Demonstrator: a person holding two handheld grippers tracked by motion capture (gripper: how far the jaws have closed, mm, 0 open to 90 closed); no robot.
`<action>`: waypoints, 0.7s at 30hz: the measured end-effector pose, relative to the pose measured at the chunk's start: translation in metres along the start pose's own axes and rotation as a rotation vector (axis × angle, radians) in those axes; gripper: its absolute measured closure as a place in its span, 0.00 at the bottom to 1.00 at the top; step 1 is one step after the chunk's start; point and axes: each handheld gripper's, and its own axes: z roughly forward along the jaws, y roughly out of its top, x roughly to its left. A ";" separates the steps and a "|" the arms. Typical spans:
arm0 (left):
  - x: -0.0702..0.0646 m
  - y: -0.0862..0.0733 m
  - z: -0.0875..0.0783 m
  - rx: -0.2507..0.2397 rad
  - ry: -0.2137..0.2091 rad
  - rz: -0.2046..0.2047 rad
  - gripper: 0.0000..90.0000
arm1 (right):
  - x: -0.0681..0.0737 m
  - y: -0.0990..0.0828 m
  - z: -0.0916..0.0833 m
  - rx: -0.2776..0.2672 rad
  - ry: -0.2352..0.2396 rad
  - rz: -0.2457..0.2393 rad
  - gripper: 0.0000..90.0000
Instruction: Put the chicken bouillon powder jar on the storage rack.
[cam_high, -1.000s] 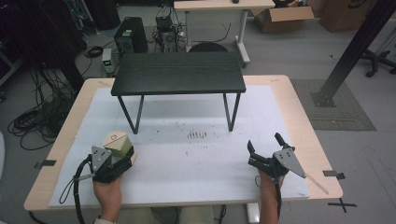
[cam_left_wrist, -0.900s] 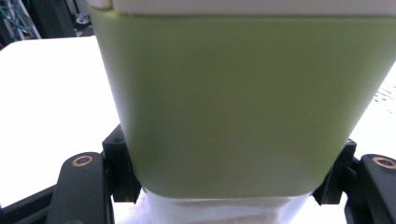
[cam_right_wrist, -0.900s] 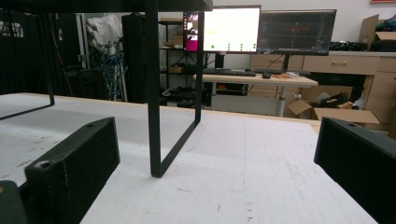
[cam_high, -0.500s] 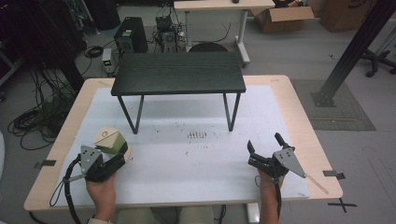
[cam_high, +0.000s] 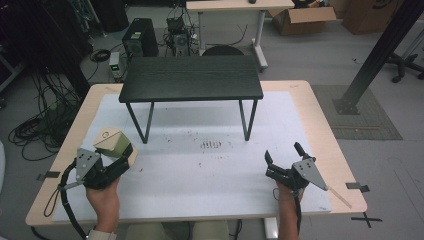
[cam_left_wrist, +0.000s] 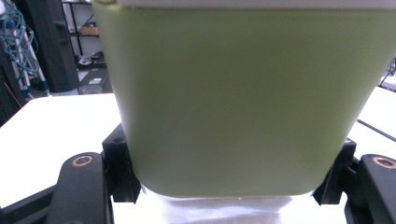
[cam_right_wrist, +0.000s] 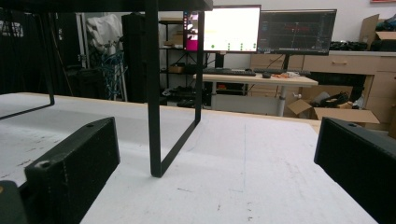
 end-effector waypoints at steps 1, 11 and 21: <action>-0.001 0.004 0.000 -0.006 -0.002 -0.003 0.33 | 0.000 0.000 0.000 0.000 0.000 -0.001 0.00; -0.009 0.033 0.003 -0.031 -0.030 -0.002 0.33 | 0.000 0.000 0.000 0.001 0.000 0.001 0.00; -0.021 0.065 0.007 -0.066 -0.061 0.004 0.33 | 0.000 0.000 0.000 0.002 0.000 0.003 0.00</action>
